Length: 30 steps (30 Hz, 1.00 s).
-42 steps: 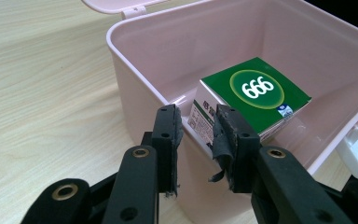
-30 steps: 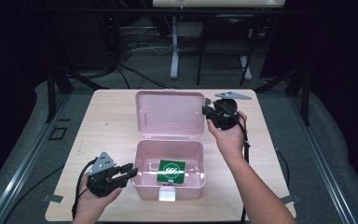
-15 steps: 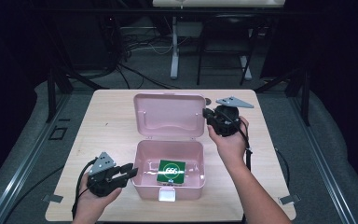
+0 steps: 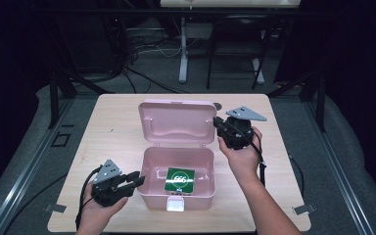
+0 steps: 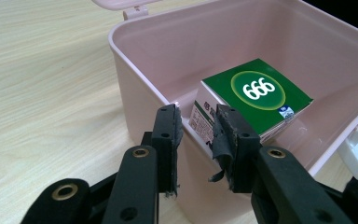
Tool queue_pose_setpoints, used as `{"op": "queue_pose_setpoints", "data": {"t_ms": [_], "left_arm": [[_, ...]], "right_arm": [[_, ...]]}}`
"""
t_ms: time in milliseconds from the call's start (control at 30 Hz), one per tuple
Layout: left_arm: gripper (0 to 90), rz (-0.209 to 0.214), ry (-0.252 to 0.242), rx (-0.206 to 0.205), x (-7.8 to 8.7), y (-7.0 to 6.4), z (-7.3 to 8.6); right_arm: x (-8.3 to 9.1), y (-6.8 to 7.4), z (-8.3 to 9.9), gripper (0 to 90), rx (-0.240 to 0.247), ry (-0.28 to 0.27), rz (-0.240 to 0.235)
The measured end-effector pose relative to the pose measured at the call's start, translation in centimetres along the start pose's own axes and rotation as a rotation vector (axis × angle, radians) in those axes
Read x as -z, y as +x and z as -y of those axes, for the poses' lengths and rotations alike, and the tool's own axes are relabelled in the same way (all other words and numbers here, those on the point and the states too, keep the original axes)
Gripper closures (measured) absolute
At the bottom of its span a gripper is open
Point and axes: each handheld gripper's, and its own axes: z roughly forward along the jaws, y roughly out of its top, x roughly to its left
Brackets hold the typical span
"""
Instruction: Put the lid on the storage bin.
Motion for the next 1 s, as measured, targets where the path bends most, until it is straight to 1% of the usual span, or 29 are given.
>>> {"op": "queue_pose_setpoints", "data": {"t_ms": [67, 200, 267, 300, 400, 567, 867, 1000], "left_arm": [[70.4, 0.0, -0.001, 0.0, 0.0, 0.0, 0.0], [70.4, -0.001, 0.0, -0.001, 0.0, 0.0, 0.0], [70.4, -0.001, -0.001, -0.001, 0.0, 0.0, 0.0], [70.4, -0.001, -0.001, -0.002, 0.0, 0.0, 0.0], [70.3, -0.001, 0.001, -0.001, 0.0, 0.0, 0.0], [70.3, -0.001, 0.0, 0.0, 0.0, 0.0, 0.0], [69.9, 0.008, 0.001, 0.01, 0.0, 0.1, 0.1], [69.8, 0.008, 0.0, 0.009, 0.0, 0.1, 0.1]], "right_arm": [[0.1, 0.0, 0.3, 87.5, 0.001, -0.01, -0.002], [0.6, 0.1, 0.7, 87.0, -0.02, -0.027, -0.009], [0.8, 0.3, 0.9, 87.1, -0.012, -0.036, -0.002], [0.9, 0.5, 1.0, 87.1, 0.001, -0.038, 0.007], [1.2, 0.7, 1.2, 87.0, 0.004, -0.053, 0.014], [1.7, 0.7, 1.7, 86.5, -0.02, -0.068, -0.003], [2.1, 1.0, 2.1, 86.5, -0.008, -0.073, 0.0], [2.3, 0.9, 2.2, 86.3, -0.009, -0.071, -0.011]]}}
